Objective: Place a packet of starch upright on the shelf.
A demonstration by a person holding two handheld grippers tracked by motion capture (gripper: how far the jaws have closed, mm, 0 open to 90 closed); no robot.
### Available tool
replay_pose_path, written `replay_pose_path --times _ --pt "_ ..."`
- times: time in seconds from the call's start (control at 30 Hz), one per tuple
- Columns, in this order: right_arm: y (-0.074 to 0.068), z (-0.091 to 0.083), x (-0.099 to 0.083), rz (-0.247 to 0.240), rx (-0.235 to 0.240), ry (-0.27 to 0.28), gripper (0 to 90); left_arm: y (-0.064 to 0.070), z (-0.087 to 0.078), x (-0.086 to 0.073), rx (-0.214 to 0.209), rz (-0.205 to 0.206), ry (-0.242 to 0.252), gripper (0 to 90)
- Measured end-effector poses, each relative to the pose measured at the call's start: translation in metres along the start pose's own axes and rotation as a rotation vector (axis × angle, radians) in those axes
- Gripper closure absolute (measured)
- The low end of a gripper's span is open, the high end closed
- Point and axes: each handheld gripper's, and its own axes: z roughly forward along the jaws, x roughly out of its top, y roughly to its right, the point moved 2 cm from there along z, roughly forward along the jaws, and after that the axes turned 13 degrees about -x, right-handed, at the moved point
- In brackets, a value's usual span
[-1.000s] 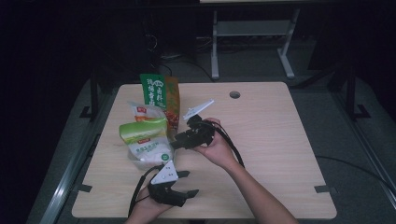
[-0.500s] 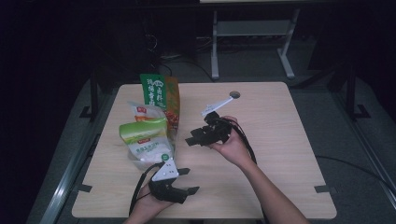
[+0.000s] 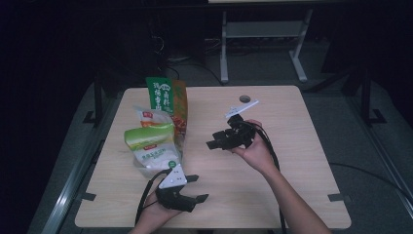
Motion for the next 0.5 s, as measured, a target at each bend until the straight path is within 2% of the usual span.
replay_pose_path --times 0.27,0.5 --pt "0.009 -0.010 -0.006 0.023 -0.017 -0.002 45.0 -0.001 -0.002 0.001 0.005 0.008 0.001 29.6" --pt "0.014 -0.017 -0.010 0.029 -0.032 -0.003 44.6 -0.002 -0.003 0.001 0.007 -0.003 0.006 29.5"
